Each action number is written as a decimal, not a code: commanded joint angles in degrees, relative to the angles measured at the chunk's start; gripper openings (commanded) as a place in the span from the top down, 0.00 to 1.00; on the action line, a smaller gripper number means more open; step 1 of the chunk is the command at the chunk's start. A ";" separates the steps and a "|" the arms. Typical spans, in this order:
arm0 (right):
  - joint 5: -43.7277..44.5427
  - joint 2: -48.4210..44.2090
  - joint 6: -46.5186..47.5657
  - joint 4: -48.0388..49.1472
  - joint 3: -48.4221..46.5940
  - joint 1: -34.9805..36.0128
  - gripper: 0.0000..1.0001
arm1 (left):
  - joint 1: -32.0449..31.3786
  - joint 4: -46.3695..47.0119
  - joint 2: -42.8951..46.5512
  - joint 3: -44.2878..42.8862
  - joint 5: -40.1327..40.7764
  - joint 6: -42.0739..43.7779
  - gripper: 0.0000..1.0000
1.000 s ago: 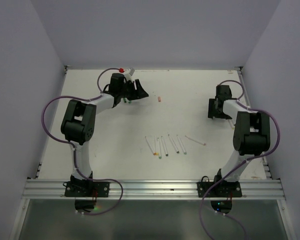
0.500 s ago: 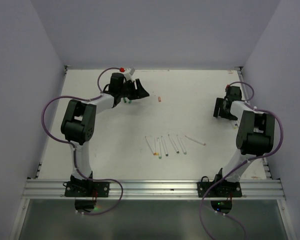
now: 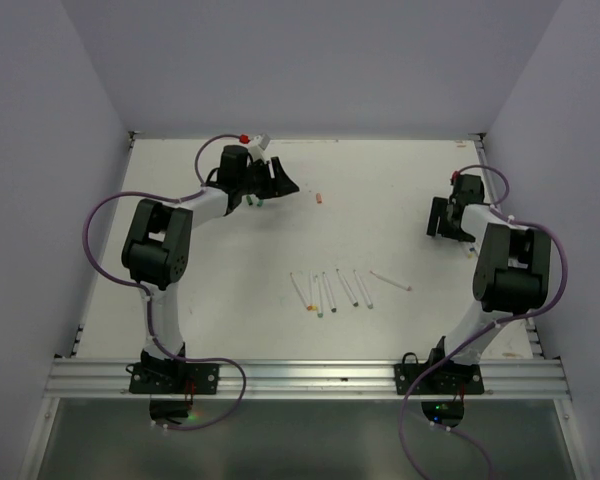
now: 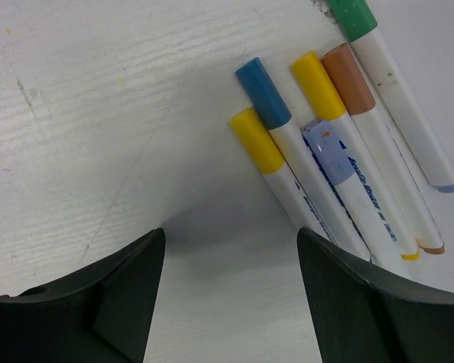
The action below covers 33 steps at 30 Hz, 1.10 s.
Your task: Open the pen caps
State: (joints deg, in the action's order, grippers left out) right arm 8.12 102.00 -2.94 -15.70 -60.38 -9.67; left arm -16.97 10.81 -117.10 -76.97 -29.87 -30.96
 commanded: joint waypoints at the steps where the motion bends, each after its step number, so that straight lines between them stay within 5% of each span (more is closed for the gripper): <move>1: 1.11 -2.59 0.92 0.24 -0.18 -0.87 0.26 | -0.25 3.17 1.17 -0.55 -1.25 -0.86 0.39; 25: 2.86 -6.90 1.89 1.55 1.76 -1.93 0.26 | -0.26 3.61 0.47 -0.90 -1.86 -0.77 0.38; 33: 3.04 -2.16 1.97 0.94 0.79 -2.46 0.27 | -0.34 3.52 0.29 -0.81 -2.21 -0.59 0.38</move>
State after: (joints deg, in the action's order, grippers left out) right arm 9.91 98.32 -1.37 -15.59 -58.85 -11.53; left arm -17.02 11.77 -117.12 -76.97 -30.92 -31.07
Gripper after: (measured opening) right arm 0.738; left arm 0.615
